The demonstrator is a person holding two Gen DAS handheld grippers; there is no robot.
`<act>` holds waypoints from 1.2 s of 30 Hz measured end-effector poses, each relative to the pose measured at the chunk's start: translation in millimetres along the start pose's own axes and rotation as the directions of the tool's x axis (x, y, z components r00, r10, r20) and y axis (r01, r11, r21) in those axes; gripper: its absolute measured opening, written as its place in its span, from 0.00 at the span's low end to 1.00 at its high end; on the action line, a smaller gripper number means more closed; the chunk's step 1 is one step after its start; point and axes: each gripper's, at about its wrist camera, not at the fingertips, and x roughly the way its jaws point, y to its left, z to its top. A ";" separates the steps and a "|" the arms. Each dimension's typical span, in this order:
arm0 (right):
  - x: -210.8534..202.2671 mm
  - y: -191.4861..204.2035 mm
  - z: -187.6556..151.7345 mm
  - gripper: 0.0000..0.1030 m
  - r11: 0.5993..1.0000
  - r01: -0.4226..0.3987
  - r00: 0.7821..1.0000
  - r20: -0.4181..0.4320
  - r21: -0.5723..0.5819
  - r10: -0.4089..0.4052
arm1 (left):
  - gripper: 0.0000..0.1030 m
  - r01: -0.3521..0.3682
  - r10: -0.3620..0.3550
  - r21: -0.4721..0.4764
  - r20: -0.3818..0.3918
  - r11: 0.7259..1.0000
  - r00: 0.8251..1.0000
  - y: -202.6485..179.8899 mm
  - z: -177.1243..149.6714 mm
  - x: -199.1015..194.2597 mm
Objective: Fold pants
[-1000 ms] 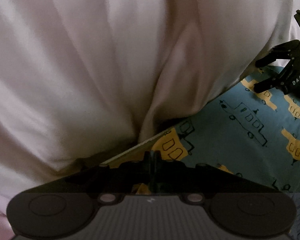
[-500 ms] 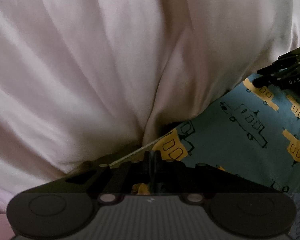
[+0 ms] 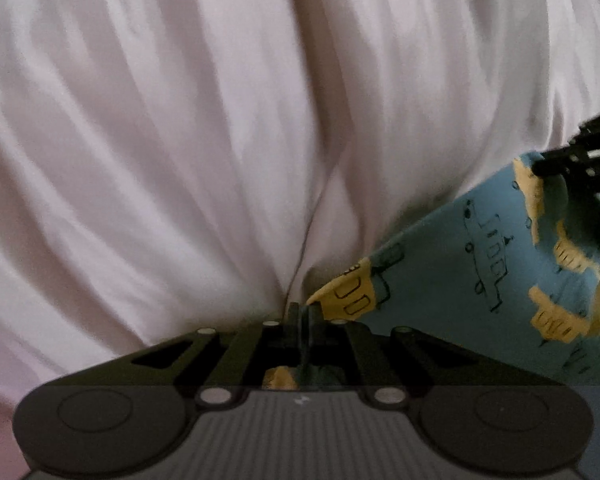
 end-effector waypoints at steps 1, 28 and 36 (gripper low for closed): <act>-9.8 3.4 -0.5 0.03 1.000 0.011 1.000 0.018 -0.011 -0.011 | 0.03 0.007 -0.006 -0.011 0.015 1.000 1.000 1.5 0.2 -7.0; -191.7 187.5 -96.8 0.01 0.982 0.170 0.984 -0.032 -0.084 -0.173 | 0.03 0.160 -0.160 -0.007 -0.047 0.987 0.986 -33.9 -72.8 -124.1; -185.2 205.2 -124.2 0.01 0.975 0.222 0.974 -0.036 -0.022 -0.222 | 0.47 0.168 -0.160 0.097 -0.093 0.981 0.983 -46.7 -28.2 -83.9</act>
